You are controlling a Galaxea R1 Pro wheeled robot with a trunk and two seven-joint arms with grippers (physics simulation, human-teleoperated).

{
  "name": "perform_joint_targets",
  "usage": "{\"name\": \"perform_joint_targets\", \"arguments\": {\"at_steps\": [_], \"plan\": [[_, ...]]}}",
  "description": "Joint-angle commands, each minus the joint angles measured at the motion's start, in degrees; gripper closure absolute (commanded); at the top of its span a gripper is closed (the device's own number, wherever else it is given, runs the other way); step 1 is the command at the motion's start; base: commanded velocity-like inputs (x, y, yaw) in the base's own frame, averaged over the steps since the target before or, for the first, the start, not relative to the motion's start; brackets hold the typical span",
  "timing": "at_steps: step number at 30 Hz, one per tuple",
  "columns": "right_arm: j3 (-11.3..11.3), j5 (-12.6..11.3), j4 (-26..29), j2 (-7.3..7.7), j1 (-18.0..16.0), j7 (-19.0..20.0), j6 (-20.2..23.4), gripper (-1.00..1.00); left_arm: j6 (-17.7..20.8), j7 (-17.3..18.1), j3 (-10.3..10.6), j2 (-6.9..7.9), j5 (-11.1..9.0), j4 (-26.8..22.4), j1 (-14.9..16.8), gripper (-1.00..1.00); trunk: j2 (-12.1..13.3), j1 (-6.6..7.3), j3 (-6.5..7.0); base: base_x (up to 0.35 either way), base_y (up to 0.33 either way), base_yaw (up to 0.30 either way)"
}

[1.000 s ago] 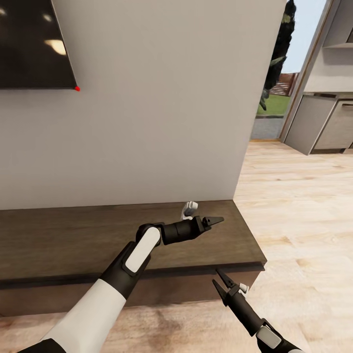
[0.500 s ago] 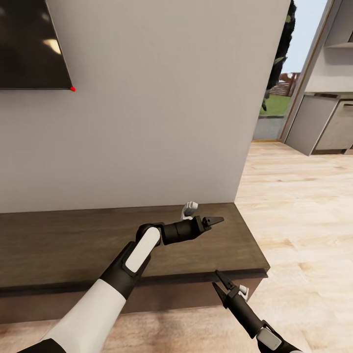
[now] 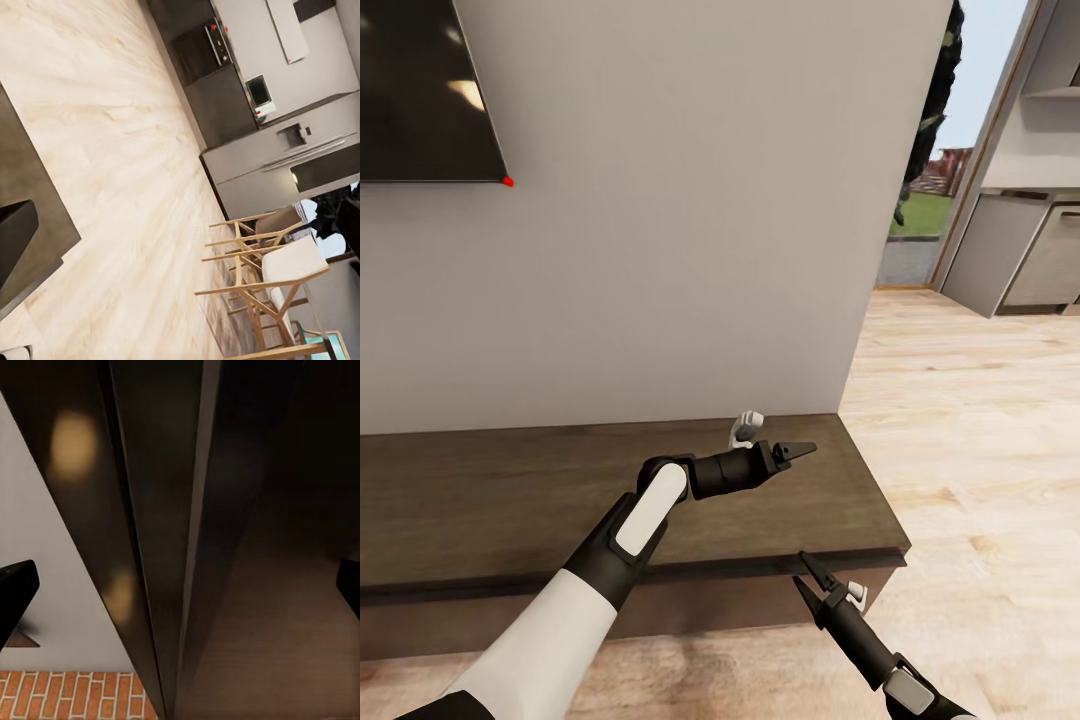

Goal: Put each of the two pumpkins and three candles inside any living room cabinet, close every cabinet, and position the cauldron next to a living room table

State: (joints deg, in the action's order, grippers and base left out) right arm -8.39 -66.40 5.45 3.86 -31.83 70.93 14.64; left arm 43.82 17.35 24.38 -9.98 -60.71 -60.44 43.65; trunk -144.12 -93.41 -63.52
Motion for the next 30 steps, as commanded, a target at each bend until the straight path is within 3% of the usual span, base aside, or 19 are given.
{"name": "perform_joint_targets", "arguments": {"at_steps": [1, 12, 30], "plan": [[0.05, -0.66, 0.79, 0.01, -0.08, 0.08, 0.55, -1.00, 0.21, 0.14, -0.01, -0.02, -0.02, 0.04, 0.04, -1.00, -0.02, 0.01, -0.04, 0.000, 0.000, 0.000], [0.04, -0.66, 0.71, 0.01, -0.09, 0.06, 0.56, -1.00, -2.79, 0.14, 0.05, -0.02, -0.02, 0.21, 0.04, -1.00, -0.02, 0.01, -0.04, -0.048, 0.000, 0.000], [0.12, -0.66, 0.62, 0.01, -0.08, -0.01, 0.57, -1.00, -3.04, 0.18, 0.07, -0.02, -0.02, 0.24, 0.04, -1.00, -0.02, 0.01, -0.04, -0.001, 0.000, 0.000]]}}
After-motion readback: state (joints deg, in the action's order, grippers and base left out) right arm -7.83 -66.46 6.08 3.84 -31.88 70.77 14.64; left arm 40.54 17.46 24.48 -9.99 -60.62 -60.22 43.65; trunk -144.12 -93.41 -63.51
